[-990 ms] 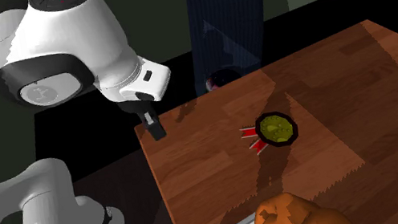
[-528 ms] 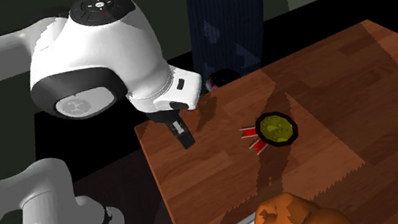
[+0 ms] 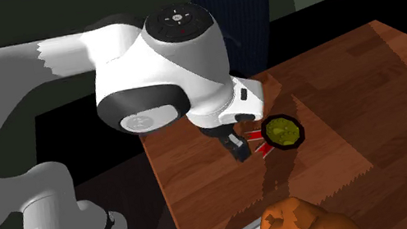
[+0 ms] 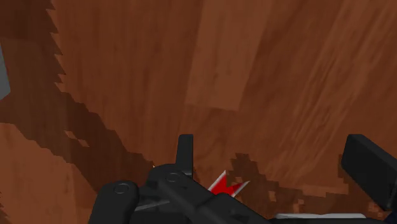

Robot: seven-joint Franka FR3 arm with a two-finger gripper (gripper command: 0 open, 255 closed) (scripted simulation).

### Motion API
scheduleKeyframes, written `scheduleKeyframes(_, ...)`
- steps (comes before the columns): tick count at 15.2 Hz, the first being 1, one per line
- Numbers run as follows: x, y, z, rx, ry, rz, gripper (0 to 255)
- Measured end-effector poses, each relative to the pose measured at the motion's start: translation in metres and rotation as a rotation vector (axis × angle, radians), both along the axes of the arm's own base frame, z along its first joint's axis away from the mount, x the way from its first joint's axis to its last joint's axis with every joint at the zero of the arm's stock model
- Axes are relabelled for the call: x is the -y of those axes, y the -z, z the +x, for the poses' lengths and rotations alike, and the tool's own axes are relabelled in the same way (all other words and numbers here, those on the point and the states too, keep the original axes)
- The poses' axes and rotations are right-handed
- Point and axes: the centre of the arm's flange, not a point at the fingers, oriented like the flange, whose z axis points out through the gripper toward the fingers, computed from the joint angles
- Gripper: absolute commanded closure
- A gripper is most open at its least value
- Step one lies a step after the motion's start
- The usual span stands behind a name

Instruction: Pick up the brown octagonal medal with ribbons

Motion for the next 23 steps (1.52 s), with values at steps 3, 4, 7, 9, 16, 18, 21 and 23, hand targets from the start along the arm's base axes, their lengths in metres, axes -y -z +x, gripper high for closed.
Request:
scheduleKeyframes(3,0.026,0.004,0.026,0.018,-0.030,-0.015,0)
scheduleKeyframes(4,0.035,0.002,0.035,0.023,-0.040,-0.020,0)
scheduleKeyframes(7,0.048,0.008,0.050,0.034,-0.059,-0.030,0)
scheduleKeyframes(9,0.049,0.015,0.053,0.035,-0.061,-0.031,0)
scheduleKeyframes(16,0.051,0.044,0.054,0.036,-0.062,-0.032,255)
scheduleKeyframes(18,0.050,0.041,0.054,0.043,-0.064,-0.032,255)
scheduleKeyframes(21,0.050,0.041,0.054,0.043,-0.064,-0.032,255)
scheduleKeyframes(23,0.050,0.041,0.054,0.043,-0.064,-0.032,255)
